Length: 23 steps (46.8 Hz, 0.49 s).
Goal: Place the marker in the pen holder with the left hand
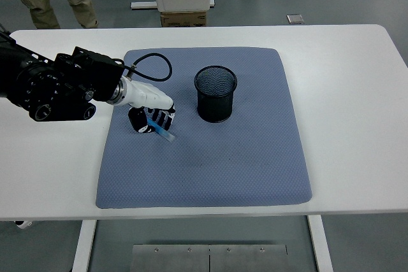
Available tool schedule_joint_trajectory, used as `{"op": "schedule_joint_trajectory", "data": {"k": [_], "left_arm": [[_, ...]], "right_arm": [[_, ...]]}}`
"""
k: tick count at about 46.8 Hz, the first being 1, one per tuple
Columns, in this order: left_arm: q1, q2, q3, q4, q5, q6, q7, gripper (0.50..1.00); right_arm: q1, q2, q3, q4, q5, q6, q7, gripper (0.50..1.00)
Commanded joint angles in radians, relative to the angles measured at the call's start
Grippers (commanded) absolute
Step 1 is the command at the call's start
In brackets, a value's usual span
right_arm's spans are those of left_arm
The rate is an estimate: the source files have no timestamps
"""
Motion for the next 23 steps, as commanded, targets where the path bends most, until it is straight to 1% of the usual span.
{"op": "schedule_joint_trajectory", "data": {"k": [1,23], "left_arm": [[0.000,-0.001,0.000,0.000,0.003,0.000,0.000,0.596],[0.011,0.004,0.001,-0.001,0.024,0.002,0.000,0.596]], "right_arm": [[0.000,0.000,0.000,0.000,0.000,0.000,0.000,1.000],[0.000,0.000,0.000,-0.001,0.000,0.000,0.000,1.000]]}}
